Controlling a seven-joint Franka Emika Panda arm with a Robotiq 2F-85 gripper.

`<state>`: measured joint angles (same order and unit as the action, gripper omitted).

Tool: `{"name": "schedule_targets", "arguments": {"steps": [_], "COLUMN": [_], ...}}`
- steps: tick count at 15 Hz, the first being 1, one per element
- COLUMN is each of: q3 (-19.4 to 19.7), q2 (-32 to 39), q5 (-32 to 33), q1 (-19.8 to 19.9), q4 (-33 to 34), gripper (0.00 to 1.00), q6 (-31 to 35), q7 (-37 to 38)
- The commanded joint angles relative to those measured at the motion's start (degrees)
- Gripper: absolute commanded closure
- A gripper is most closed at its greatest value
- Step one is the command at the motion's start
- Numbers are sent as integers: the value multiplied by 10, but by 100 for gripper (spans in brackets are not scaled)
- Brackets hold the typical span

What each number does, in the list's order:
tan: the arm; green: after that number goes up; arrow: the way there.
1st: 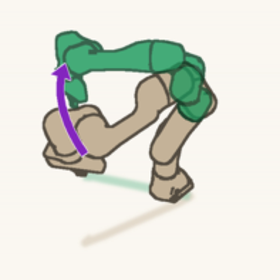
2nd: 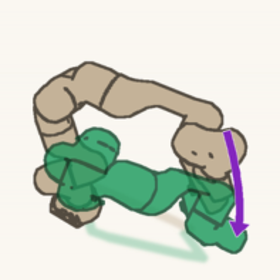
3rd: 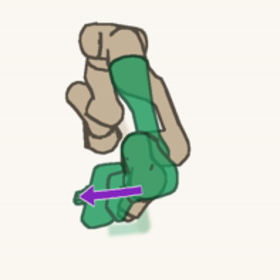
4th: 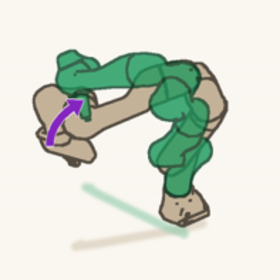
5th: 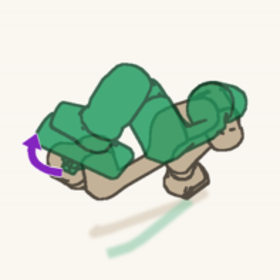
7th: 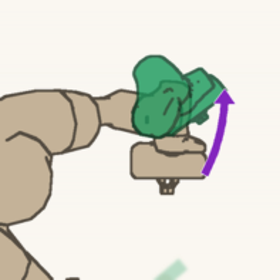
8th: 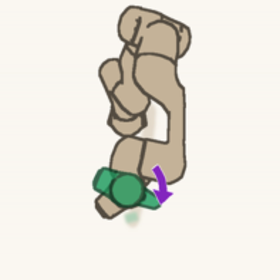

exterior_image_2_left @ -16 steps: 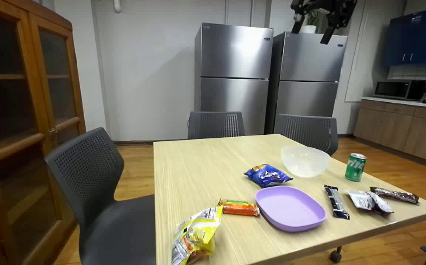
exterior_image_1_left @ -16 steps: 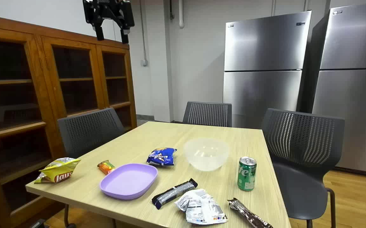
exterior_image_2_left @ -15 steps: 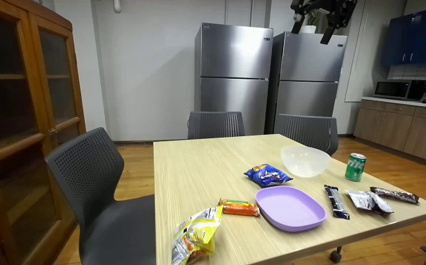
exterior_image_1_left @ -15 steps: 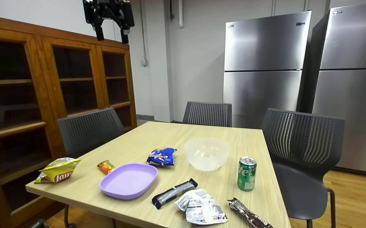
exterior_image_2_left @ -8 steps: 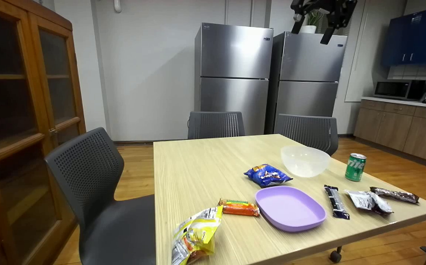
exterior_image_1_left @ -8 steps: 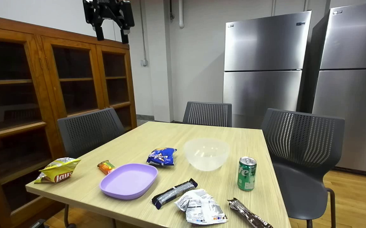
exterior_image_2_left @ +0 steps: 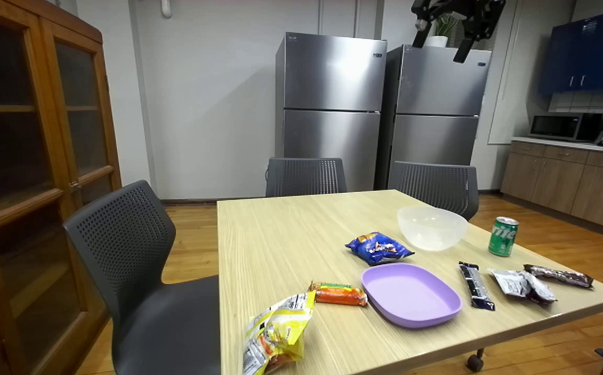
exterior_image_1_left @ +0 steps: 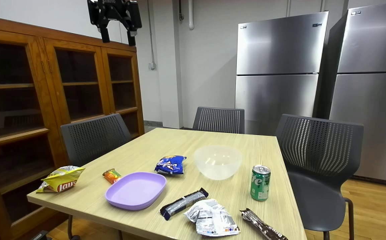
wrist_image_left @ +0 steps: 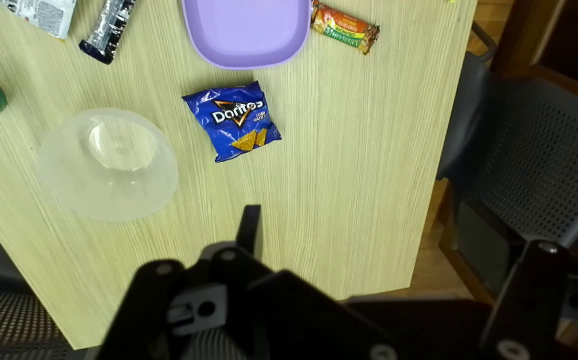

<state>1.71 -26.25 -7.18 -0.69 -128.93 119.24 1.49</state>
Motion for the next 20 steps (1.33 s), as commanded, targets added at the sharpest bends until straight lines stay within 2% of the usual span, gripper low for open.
{"name": "schedule_targets", "arguments": {"steps": [1, 5, 11, 16, 20], "q3": [-2, -6, 12, 13, 12], "q2": [0, 15, 64, 109, 143], "q5": [-1, 15, 10, 28, 42], "q1": [3, 11, 38, 67, 81], "q4": [1, -14, -44, -66, -82], "gripper": [0, 0, 0, 0, 0], "q6": [-2, 17, 66, 118, 135], "q7": [-1, 9, 45, 104, 182]}}
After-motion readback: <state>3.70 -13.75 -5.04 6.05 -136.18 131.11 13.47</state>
